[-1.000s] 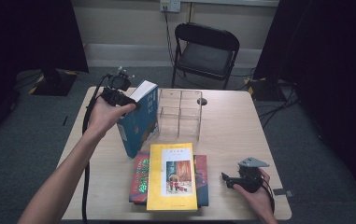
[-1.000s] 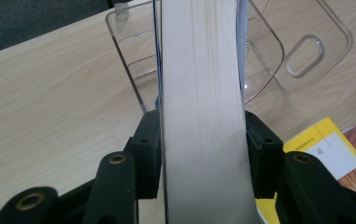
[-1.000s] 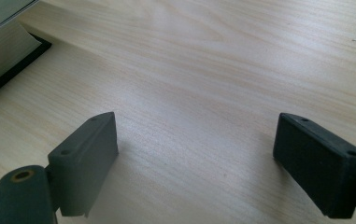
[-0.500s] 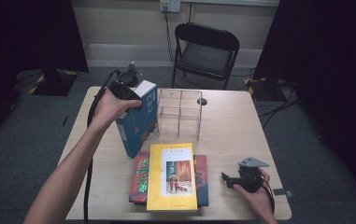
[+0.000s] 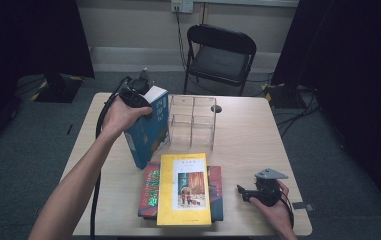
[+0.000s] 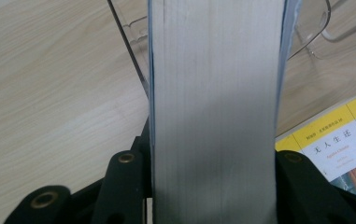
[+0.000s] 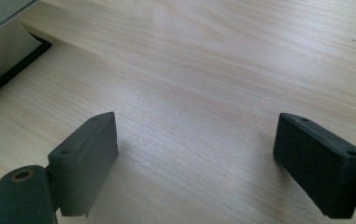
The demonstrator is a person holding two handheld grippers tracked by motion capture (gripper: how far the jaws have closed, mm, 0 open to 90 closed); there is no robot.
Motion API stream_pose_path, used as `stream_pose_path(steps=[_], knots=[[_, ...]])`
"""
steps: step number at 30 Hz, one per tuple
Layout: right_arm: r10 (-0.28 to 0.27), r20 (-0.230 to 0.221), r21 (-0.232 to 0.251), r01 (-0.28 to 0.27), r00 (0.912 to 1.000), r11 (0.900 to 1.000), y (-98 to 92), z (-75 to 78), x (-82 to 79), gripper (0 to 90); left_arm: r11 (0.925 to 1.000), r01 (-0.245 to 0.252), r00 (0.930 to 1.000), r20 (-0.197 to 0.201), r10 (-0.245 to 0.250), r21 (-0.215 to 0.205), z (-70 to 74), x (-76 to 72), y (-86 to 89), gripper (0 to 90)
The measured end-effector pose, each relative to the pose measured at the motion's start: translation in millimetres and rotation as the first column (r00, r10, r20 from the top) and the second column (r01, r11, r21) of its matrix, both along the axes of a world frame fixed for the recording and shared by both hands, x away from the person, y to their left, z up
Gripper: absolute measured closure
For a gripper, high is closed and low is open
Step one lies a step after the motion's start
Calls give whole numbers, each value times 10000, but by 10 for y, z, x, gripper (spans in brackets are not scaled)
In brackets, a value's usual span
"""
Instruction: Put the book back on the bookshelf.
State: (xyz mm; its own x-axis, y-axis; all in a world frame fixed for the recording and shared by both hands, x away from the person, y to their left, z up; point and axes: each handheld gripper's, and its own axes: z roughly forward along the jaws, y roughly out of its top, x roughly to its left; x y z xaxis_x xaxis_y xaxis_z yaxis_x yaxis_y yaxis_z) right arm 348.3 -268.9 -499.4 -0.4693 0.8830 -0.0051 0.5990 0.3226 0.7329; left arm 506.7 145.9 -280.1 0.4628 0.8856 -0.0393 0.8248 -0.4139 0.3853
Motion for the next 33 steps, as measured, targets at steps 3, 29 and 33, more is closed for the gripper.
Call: stream_pose_path(steps=[3,29,33], knots=[[7,1,1,-7,10000,10000,0,0,2,137,10000,-40,9999,114,40,-27,9,-23,-9,614],[55,33,5,-55,10000,10000,0,-2,12,138,9905,-1262,9912,331,1281,-551,121,455,-117,614],[55,32,5,-55,10000,10000,0,-2,11,137,9903,-1282,9908,372,1302,-528,99,486,-122,614]])
